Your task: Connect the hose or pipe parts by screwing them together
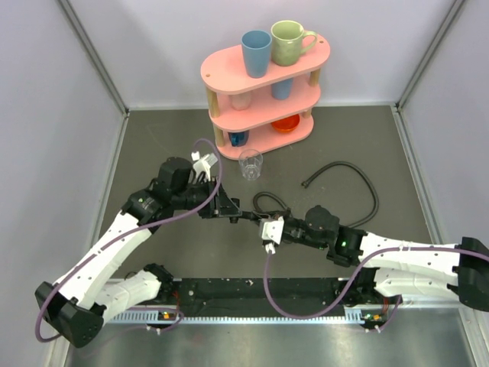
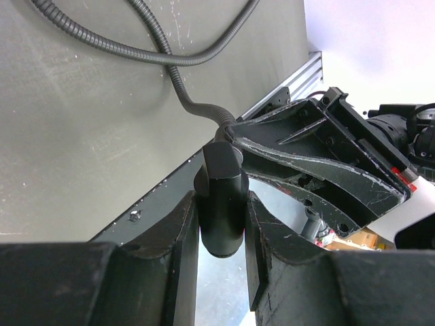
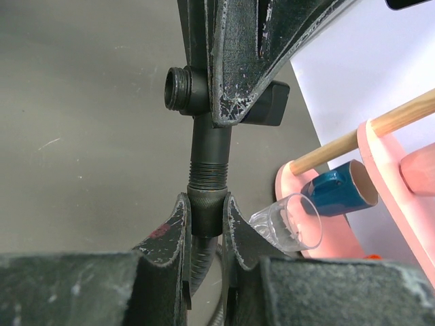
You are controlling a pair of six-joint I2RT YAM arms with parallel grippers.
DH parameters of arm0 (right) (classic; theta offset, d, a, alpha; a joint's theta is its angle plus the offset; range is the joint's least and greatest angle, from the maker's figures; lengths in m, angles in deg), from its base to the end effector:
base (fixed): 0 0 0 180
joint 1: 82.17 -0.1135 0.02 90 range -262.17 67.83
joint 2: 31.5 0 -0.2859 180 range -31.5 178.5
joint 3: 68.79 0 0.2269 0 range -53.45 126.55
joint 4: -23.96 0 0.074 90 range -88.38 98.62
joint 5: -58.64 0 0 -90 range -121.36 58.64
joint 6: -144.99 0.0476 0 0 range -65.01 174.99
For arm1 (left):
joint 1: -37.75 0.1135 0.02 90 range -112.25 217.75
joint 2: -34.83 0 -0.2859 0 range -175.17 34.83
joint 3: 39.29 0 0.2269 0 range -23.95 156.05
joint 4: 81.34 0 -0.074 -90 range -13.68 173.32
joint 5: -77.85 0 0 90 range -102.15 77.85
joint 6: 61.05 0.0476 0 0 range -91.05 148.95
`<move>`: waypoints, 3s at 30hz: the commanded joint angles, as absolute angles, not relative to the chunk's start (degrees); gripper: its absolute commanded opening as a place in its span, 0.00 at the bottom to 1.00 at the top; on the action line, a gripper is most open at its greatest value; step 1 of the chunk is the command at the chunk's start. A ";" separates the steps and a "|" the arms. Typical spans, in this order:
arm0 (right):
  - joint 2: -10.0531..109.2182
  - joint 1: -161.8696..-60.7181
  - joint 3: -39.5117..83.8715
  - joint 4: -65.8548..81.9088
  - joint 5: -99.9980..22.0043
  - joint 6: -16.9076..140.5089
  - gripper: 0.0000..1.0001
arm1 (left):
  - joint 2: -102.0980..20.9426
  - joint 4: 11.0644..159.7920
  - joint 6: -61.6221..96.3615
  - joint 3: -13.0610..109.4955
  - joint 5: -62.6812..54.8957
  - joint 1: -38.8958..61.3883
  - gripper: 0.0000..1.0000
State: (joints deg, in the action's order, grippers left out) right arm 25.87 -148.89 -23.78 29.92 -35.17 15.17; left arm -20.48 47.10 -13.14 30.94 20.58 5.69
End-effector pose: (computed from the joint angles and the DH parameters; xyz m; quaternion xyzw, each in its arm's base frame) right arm 0.0794 0.1925 0.2922 -0.6104 0.4278 0.1790 0.6421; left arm 0.1288 -0.1110 0.3389 0.0511 0.8651 -0.4606 0.1920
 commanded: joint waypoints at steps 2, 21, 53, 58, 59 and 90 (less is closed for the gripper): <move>25.63 -151.07 -18.65 36.83 -40.75 17.63 0.00 | -20.37 58.17 -9.03 30.28 26.52 4.96 0.00; 28.09 -148.00 -12.06 28.93 -50.68 22.99 0.00 | -19.58 65.83 2.14 24.92 31.35 4.79 0.00; 33.72 -133.23 -7.66 30.42 -78.28 37.58 0.00 | -20.80 77.10 21.29 17.44 43.22 4.17 0.00; 34.07 -131.22 -7.66 29.36 -82.24 38.63 0.00 | -20.46 74.36 25.08 17.71 42.69 4.17 0.00; 34.50 -130.95 -7.66 29.28 -83.29 39.16 0.00 | -20.28 74.27 26.04 17.62 42.86 4.17 0.00; 43.56 -127.96 1.12 18.12 -98.32 39.61 0.00 | -16.24 70.23 42.22 16.74 52.44 3.20 0.00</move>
State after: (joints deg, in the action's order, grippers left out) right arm 43.44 -128.16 -6.43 8.79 -92.39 40.13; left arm -14.93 71.14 39.01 16.76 50.24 4.71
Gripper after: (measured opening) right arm 0.112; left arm 0.319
